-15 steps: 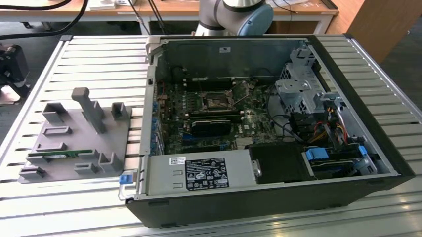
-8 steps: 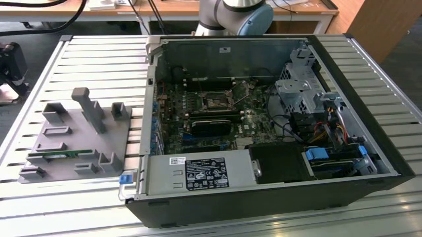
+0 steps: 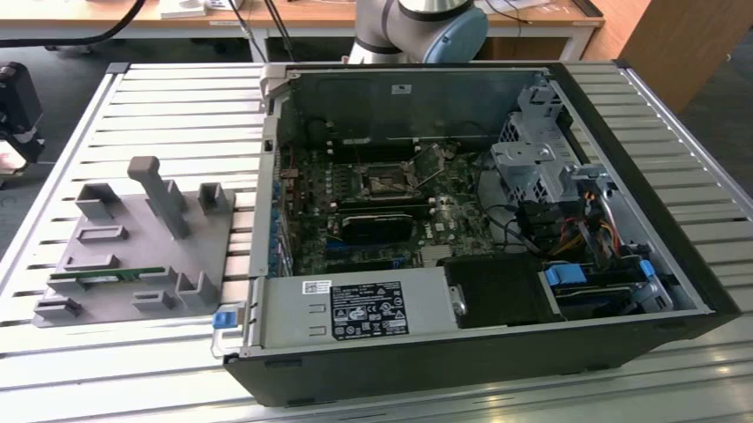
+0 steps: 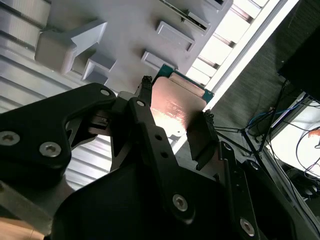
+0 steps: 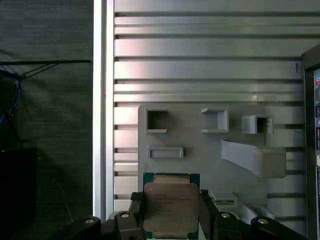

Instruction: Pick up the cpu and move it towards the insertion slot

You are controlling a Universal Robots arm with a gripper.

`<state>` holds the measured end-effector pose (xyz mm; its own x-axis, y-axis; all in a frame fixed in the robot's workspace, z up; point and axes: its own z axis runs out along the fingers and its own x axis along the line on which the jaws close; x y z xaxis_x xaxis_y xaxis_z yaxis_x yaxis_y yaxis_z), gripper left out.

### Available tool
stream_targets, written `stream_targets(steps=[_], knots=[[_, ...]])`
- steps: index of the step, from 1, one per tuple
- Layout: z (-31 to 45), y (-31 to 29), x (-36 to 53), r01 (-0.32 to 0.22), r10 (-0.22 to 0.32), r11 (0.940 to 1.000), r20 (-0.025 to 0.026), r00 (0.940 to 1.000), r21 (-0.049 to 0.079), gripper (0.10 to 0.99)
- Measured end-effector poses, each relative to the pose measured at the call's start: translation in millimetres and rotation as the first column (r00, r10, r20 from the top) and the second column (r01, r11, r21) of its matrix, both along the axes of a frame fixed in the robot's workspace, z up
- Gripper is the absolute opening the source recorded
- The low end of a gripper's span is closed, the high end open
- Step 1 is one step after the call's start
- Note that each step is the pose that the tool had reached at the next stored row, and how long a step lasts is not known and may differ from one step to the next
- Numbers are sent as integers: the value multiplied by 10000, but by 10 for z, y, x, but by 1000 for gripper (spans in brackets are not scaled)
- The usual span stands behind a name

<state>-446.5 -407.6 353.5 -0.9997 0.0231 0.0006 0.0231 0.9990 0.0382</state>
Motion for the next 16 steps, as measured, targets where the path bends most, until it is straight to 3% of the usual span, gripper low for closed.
stream_targets(steps=[16], knots=[[293, 24, 1, -1, 1, 10000, 1, 10000, 0, 529]])
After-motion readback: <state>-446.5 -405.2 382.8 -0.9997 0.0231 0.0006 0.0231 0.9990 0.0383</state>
